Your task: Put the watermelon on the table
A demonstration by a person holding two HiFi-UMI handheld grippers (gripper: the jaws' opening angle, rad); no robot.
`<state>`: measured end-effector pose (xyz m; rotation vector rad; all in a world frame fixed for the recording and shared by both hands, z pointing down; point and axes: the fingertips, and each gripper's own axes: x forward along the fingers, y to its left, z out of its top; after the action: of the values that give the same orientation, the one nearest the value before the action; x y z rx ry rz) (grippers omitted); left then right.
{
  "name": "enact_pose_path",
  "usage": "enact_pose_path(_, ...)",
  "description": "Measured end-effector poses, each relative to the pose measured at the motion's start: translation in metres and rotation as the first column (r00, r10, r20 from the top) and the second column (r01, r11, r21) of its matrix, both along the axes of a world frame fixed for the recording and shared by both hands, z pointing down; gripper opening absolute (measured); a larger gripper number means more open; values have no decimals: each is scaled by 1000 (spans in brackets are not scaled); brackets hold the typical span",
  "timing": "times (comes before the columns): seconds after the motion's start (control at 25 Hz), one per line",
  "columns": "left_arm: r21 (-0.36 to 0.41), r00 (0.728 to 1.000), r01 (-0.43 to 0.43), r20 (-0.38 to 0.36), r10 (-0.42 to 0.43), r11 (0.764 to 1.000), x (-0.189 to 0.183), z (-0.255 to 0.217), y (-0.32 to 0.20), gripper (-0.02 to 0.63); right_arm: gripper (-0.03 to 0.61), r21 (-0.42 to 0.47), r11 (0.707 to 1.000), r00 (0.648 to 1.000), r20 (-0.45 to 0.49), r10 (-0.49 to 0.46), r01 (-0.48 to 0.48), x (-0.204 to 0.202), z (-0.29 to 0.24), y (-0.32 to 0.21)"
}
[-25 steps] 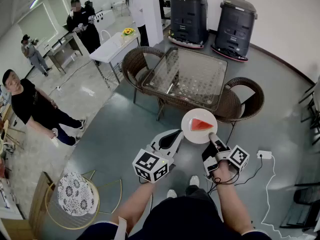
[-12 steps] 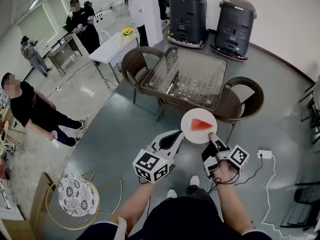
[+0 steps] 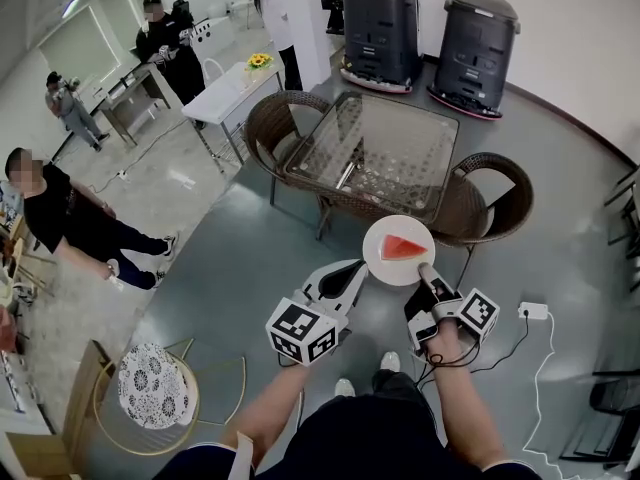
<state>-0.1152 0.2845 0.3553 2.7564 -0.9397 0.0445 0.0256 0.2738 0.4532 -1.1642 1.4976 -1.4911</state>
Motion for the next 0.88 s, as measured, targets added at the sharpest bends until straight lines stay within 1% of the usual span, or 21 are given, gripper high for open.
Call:
enact_pose_path(0.24,-19,1000,27,13,-27,999,23,11,-24,3,11,4,1000,1000,6,-30,29,20,6,-29)
enact_pose_path(0.48,-51,998,65,17,-64,997,55,23,-53,3,11,8,998,998,28,-63,63,46,12,-61)
enact_pose_path(0.68,-47,994,110,16,-109,993,82,17,-95,3,11,1,996,995,45,-92,92,73,11,-107)
enact_pose_path(0.88,-35,992,129,12,-129,991,91,17,-106,3,11,13,995,994,47,-96,96,84,10,-125)
